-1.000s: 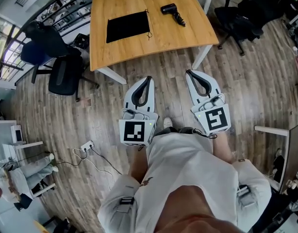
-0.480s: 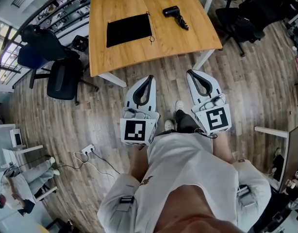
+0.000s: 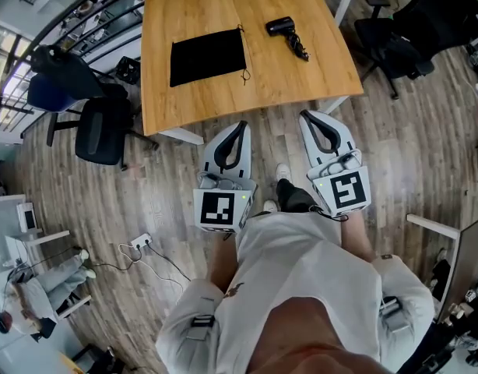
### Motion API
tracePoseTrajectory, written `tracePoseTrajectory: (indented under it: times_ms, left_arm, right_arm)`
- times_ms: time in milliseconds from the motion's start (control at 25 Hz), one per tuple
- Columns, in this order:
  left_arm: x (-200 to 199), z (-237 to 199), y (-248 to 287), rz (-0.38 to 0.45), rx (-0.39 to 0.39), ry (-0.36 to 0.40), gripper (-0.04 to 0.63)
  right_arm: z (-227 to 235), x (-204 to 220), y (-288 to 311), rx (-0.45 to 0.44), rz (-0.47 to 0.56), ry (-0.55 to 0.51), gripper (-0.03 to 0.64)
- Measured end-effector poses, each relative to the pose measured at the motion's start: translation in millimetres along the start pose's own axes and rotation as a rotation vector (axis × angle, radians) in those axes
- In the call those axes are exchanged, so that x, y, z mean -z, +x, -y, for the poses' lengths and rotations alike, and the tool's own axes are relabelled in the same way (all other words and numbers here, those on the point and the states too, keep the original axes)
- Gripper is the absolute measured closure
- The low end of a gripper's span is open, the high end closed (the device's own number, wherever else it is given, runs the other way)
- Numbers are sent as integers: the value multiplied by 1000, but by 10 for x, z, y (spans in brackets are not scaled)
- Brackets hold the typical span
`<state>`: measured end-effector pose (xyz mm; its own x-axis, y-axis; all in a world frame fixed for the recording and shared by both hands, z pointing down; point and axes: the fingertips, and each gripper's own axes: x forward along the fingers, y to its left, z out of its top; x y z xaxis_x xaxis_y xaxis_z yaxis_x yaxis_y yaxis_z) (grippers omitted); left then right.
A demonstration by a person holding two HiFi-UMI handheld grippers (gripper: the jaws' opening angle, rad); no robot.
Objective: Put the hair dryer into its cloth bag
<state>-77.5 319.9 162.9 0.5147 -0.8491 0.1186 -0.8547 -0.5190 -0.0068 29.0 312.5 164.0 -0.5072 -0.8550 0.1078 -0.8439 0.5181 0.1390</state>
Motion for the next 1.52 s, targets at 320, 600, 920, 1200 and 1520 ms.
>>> tracePoseTrajectory:
  times_ms: [320, 600, 920, 1200, 1520]
  left_arm:
    - [-83, -182, 554, -10, -37, 6, 577]
    - [-138, -241, 977, -7, -59, 17, 577]
    - [-195, -283, 1265, 3, -54, 29, 577]
    - [-211, -403, 1515, 2, -22, 30, 577]
    - [-78, -691, 1941, -26, 39, 14, 577]
  right_arm:
    - [411, 22, 466, -47, 2, 8, 595]
    - [741, 70, 724, -73, 7, 14, 595]
    - [944, 81, 915, -78, 16, 10, 595]
    - [1091, 90, 1118, -51, 7, 15, 595]
    - [1290, 204, 1535, 4, -33, 27, 595]
